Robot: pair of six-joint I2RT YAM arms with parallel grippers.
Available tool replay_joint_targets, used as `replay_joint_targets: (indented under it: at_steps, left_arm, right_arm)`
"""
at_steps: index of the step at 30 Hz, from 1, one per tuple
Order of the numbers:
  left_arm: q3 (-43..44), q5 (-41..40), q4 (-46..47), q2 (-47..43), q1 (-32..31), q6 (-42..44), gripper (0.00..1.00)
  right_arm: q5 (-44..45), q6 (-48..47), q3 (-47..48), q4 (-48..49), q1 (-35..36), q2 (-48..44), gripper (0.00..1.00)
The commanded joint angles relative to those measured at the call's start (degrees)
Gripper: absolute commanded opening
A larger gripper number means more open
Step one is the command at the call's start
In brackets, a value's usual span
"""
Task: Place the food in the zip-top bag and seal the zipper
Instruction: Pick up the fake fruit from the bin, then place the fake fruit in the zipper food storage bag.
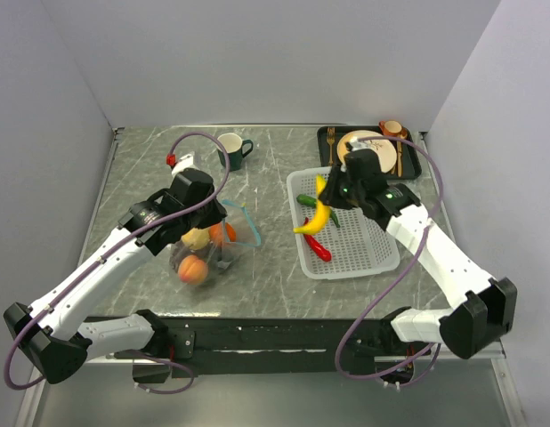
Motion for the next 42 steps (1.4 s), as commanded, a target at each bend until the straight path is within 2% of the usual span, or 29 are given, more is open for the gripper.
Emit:
replay_joint_targets:
  at_steps: [1,6,11,16,28,42]
  left_arm:
    - [0.4,0.5,2.3,-1.6,0.0,0.0,0.01]
    - [-0.2,0.0,1.3,-2.6,0.0,0.2,0.01]
    - [-0.5,-0.2,0.6,-3.3,0.0,0.2,0.01]
    - [-0.9,0.1,1.4,-3.7,0.1,-0.3,0.01]
    - [-0.7,-0.3,1.7,-3.3,0.0,0.1,0.01]
    - [-0.6,-0.9,1.7,-2.7,0.1,-0.3,0.01]
  right_arm:
    - [-0.1,3.2,6.0,6.2,5.1,4.2,0.22]
    - [2.3,5.2,9.5,9.0,9.6,10.6,0.22]
    - [5.2,8.4,12.7,9.9,11.1,15.7,0.2]
    - [8.5,10.6,13.9,12.7,13.8,17.2,0.2]
    - [5.9,10.1,15.2,13.4,20.7,22.7,0.2]
    - [2.3,9.1,10.3,14.3,25.5,20.1,0.19]
